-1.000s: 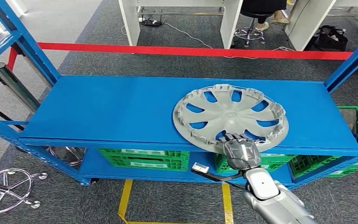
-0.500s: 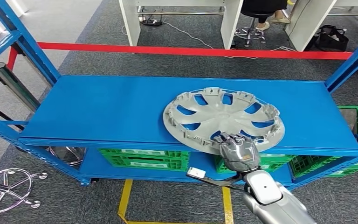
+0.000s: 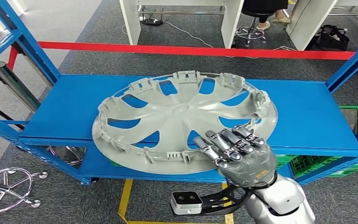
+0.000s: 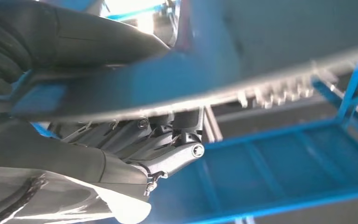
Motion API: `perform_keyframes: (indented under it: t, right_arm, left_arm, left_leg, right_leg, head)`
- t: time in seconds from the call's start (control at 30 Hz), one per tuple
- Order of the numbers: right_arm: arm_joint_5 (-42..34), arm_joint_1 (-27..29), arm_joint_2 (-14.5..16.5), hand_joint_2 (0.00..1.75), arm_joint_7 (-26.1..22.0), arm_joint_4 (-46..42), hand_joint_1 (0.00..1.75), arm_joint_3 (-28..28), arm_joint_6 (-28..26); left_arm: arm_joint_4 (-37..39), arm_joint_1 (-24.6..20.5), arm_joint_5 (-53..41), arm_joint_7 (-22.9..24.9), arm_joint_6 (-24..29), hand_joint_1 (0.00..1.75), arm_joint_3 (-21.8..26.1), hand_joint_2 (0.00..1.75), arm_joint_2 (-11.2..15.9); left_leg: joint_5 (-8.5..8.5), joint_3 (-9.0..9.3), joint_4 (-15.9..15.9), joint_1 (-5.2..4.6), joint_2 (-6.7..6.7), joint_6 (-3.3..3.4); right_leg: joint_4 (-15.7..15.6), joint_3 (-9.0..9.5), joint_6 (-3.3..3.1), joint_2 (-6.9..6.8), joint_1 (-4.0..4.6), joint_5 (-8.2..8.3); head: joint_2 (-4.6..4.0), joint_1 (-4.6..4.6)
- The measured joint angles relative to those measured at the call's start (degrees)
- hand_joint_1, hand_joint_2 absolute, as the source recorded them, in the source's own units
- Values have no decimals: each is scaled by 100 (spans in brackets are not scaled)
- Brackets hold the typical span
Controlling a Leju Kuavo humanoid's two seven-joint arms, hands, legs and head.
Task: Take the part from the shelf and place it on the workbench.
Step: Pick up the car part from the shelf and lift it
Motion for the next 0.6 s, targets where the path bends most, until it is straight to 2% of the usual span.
perform_keyframes:
  t: [0.17,0.3,0.6]
  right_arm:
    - [3,3,99,175,-72,-358,175,15,9]
    - [4,-27,140,175,-151,-615,175,103,17]
    - [4,-82,147,175,-93,-845,175,393,21]
  left_arm:
    - [0,0,5,0,-4,0,0,0,0]
    - [0,0,36,8,-11,0,0,175,1]
    - [0,0,39,35,-82,0,0,175,1]
  left_leg:
    - [0,-1,1,-5,0,1]
    - [0,0,1,-6,0,1]
    - [0,0,1,-3,0,1]
  right_leg:
    - [0,1,1,-1,-5,1]
    - [0,0,1,-1,-5,1]
    - [0,-1,1,-2,-3,1]
  head:
    - [0,0]
    - [0,0]
    - [0,-1]
